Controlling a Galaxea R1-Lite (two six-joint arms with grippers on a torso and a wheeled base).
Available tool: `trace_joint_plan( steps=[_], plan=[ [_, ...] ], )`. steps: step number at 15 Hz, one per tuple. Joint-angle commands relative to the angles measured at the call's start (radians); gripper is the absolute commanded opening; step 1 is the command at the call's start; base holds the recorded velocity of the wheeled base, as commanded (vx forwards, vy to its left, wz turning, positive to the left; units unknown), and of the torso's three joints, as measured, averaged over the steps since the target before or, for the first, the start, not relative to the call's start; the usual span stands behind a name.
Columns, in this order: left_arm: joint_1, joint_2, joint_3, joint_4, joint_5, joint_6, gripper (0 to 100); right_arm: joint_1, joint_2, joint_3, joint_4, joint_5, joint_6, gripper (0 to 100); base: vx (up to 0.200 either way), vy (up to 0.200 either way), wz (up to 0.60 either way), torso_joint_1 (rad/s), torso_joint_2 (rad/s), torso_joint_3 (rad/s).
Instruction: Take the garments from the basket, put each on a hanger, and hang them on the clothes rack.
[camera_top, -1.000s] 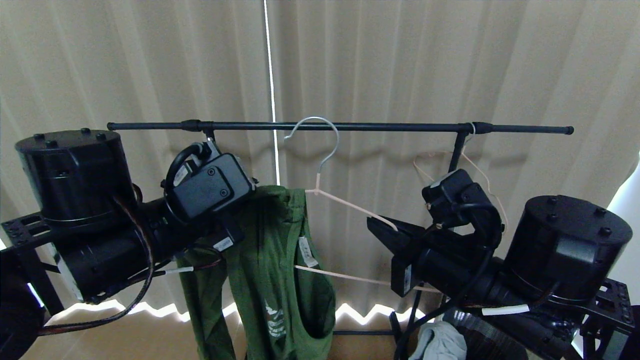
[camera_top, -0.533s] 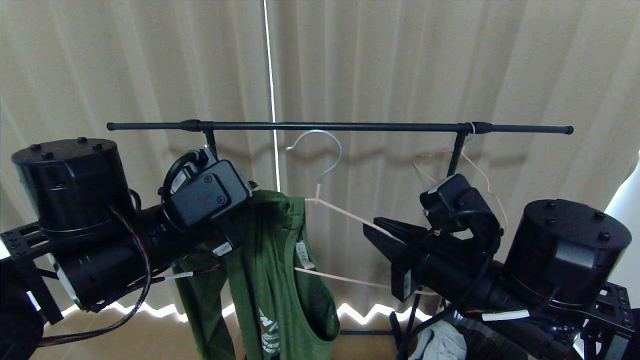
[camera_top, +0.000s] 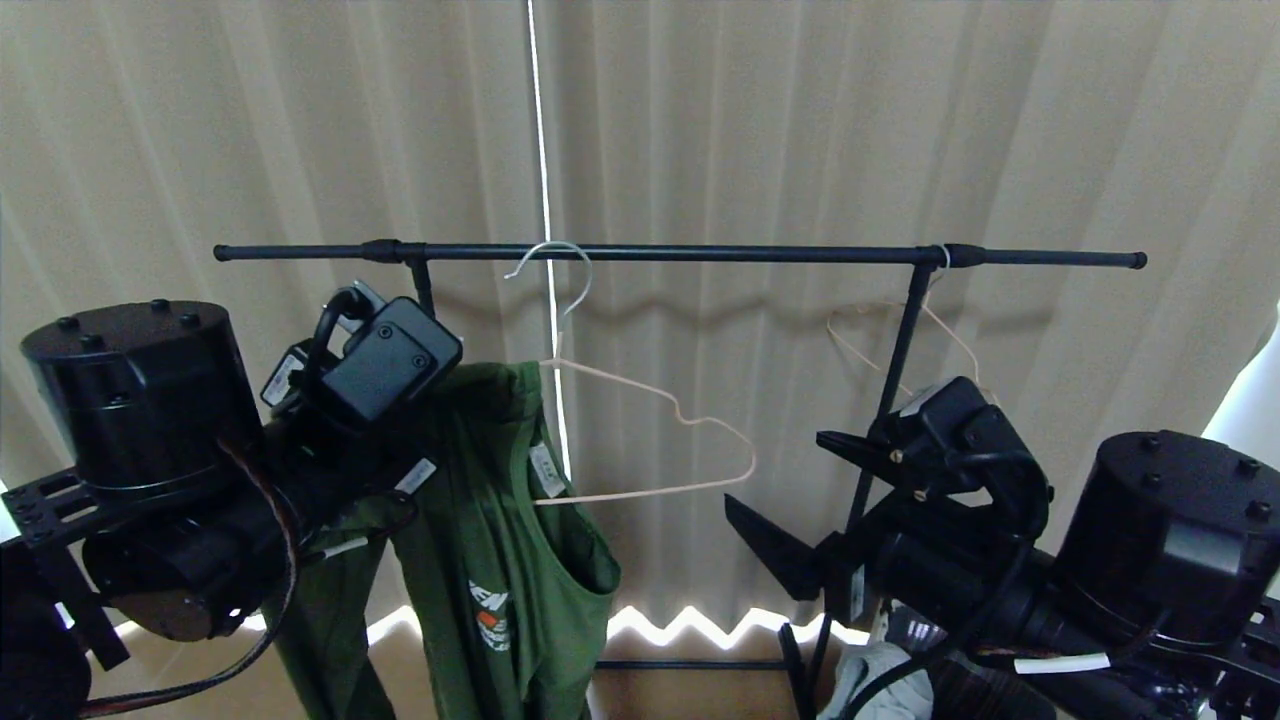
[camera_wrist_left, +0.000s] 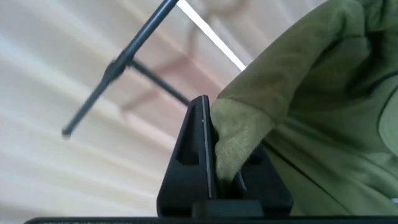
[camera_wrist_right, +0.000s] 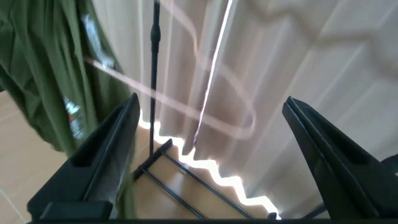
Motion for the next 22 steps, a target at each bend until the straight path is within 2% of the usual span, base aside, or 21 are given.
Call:
trace_joint_plan(
  steps=[1, 2, 3, 6, 8, 11, 15, 19, 22],
  plan=[
    [-0.006, 0.009, -0.007, 0.0, 0.035, -0.062, 0, -0.001, 0.006, 0.049, -0.034, 0.001, -0.023, 100, 0.0, 0.0, 0.0, 0.0, 0.0, 0.0],
    [-0.007, 0.014, -0.012, 0.0, 0.046, -0.085, 0, -0.001, 0.008, 0.056, -0.04, 0.003, -0.031, 100, 0.0, 0.0, 0.0, 0.0, 0.0, 0.0],
    [-0.009, 0.02, -0.029, 0.0, 0.053, -0.153, 0, 0.001, 0.008, 0.067, -0.044, 0.003, -0.035, 100, 0.0, 0.0, 0.0, 0.0, 0.0, 0.0],
    [-0.036, 0.028, -0.076, 0.0, 0.053, -0.289, 0, 0.006, 0.009, 0.067, -0.041, 0.014, -0.034, 100, 0.0, 0.0, 0.0, 0.0, 0.0, 0.0],
    [-0.067, 0.02, -0.091, -0.002, 0.049, -0.334, 0, 0.016, 0.046, 0.073, -0.044, 0.014, -0.029, 100, 0.0, 0.0, 0.0, 0.0, 0.0, 0.0],
    [-0.107, -0.012, -0.091, -0.002, 0.047, -0.337, 0, 0.029, 0.094, 0.061, -0.048, 0.011, -0.02, 100, 0.0, 0.0, 0.0, 0.0, 0.0, 0.0],
    [-0.181, -0.045, -0.091, -0.002, 0.044, -0.337, 0, 0.027, 0.13, -0.008, -0.049, 0.011, 0.017, 100, 0.0, 0.0, 0.0, 0.0, 0.0, 0.0],
    [-0.207, -0.051, -0.091, -0.002, 0.044, -0.338, 0, 0.027, 0.181, -0.027, -0.124, 0.003, 0.022, 100, 0.0, 0.0, 0.0, 0.0, 0.0, 0.0],
    [-0.217, -0.058, -0.096, -0.003, 0.044, -0.338, 0, 0.039, 0.209, -0.016, -0.13, 0.006, 0.022, 100, 0.0, 0.0, 0.0, 0.0, 0.0, 0.0]
  ],
)
